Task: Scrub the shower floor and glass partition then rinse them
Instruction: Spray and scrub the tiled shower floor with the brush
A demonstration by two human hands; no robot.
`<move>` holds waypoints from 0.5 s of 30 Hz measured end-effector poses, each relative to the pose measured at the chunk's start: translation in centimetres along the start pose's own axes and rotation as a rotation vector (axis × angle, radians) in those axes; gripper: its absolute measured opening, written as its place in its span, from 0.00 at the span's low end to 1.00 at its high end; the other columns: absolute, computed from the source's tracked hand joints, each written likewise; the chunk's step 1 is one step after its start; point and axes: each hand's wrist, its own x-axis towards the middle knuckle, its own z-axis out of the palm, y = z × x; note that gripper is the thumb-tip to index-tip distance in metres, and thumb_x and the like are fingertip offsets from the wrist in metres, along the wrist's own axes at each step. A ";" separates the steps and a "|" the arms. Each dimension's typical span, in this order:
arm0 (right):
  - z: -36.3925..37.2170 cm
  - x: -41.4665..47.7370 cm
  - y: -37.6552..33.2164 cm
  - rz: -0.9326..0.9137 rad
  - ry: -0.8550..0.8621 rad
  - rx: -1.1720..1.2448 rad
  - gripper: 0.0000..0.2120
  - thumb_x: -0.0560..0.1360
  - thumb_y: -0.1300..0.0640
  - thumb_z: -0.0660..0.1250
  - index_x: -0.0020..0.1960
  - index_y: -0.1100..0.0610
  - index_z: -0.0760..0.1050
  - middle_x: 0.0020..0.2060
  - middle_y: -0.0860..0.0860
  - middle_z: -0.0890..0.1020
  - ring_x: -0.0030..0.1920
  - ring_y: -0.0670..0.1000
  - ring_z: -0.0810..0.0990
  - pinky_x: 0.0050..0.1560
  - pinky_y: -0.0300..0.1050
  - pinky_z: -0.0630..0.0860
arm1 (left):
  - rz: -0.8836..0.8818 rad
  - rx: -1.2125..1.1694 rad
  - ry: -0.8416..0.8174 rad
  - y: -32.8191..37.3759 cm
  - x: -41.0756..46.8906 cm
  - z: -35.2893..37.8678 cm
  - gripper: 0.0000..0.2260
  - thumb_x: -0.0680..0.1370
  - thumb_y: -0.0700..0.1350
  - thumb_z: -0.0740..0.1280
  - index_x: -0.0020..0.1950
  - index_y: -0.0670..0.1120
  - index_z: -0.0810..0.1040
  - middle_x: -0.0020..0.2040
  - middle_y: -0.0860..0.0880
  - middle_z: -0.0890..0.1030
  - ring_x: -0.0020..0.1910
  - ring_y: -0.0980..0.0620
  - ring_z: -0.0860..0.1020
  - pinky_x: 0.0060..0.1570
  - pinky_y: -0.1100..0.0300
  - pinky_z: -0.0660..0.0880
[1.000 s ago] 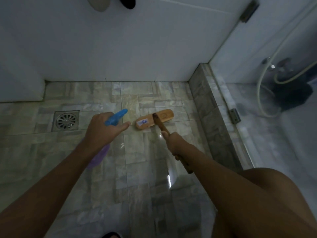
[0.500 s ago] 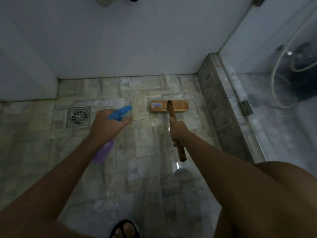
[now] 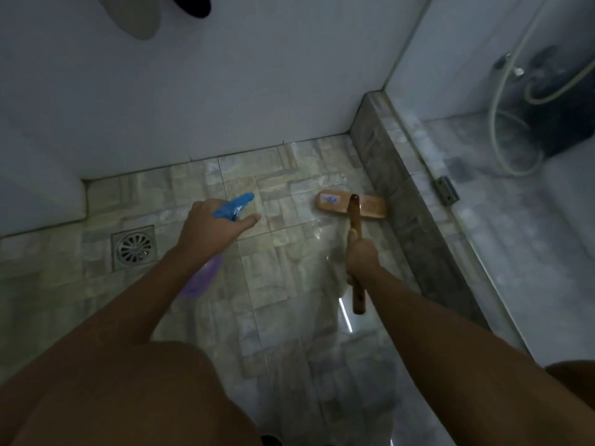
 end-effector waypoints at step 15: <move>0.3 3.8 -6.0 -0.240 -0.110 -0.105 0.29 0.83 0.39 0.53 0.66 0.63 0.71 0.60 0.62 0.79 0.57 0.64 0.80 0.53 0.56 0.80 | 0.006 -0.078 0.083 3.7 2.2 2.7 0.22 0.71 0.58 0.75 0.32 0.41 0.77 0.28 0.43 0.77 0.28 0.44 0.78 0.37 0.48 0.79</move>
